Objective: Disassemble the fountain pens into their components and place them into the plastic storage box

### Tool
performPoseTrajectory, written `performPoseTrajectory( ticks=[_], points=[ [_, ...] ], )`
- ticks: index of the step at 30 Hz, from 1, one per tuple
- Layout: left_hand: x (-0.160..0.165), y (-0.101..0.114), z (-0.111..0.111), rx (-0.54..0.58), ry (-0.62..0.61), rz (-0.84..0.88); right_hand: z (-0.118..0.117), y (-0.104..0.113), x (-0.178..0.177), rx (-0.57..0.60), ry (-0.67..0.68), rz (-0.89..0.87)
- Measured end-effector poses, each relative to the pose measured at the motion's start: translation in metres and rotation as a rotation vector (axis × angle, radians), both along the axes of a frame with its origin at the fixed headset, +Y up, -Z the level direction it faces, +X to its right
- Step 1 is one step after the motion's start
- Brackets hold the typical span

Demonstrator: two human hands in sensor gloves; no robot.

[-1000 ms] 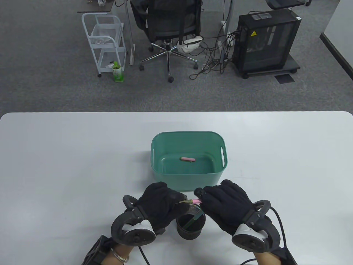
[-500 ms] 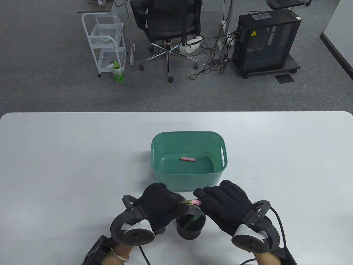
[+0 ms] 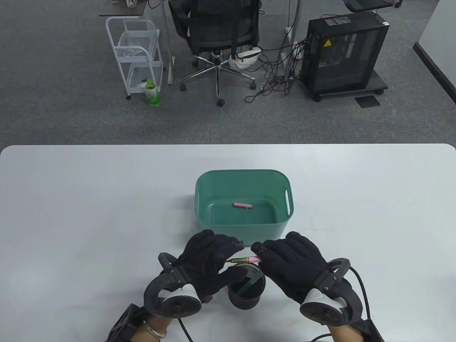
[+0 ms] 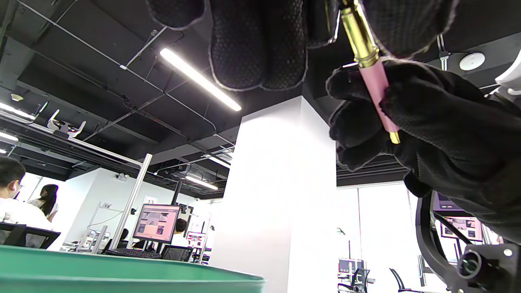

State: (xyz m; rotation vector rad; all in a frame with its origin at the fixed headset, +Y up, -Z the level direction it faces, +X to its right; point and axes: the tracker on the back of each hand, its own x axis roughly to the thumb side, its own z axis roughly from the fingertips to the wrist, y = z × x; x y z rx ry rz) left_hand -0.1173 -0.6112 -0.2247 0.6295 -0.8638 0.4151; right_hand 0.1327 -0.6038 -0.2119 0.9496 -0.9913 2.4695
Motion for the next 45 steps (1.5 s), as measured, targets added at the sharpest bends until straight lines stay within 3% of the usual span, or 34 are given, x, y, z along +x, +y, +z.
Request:
performPoseTrajectory(
  ticks=[45],
  points=[
    [-0.0001,-0.0008,-0.0033,-0.017,-0.012,0.012,-0.0015,-0.0009,-0.0016,-0.009,0.005,0.009]
  ],
)
